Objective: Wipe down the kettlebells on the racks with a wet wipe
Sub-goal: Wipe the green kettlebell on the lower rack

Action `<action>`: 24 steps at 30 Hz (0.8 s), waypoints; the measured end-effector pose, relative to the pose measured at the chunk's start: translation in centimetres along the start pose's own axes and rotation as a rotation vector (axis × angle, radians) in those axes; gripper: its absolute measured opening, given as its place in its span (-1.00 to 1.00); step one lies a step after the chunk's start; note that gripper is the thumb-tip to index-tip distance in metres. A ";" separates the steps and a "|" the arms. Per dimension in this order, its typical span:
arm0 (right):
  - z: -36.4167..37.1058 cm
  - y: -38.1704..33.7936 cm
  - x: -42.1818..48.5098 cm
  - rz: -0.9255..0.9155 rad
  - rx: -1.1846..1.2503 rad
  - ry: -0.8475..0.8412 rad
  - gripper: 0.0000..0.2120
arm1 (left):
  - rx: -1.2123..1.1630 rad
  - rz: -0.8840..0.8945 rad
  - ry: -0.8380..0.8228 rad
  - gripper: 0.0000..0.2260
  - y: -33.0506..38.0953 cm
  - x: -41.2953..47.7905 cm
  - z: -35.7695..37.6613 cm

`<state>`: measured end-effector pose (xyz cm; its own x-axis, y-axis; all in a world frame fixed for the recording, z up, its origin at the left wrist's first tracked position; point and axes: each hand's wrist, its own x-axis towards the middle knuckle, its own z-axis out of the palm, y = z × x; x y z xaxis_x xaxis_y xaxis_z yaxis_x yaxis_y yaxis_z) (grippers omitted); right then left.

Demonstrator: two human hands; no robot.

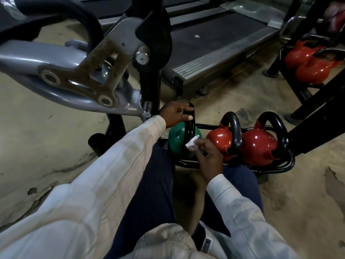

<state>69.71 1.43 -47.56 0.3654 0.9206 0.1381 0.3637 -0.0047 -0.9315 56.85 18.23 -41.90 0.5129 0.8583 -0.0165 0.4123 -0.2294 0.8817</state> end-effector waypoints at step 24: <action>-0.4 -1.1 3.2 -0.769 -0.629 -0.180 -0.68 | 0.026 0.007 0.016 -0.63 0.3 0.2 -0.1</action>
<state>70.86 4.19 -45.95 -0.2748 0.8053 0.5253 0.8511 0.4580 -0.2568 57.02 18.39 -41.59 0.5037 0.8639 -0.0021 0.4282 -0.2475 0.8691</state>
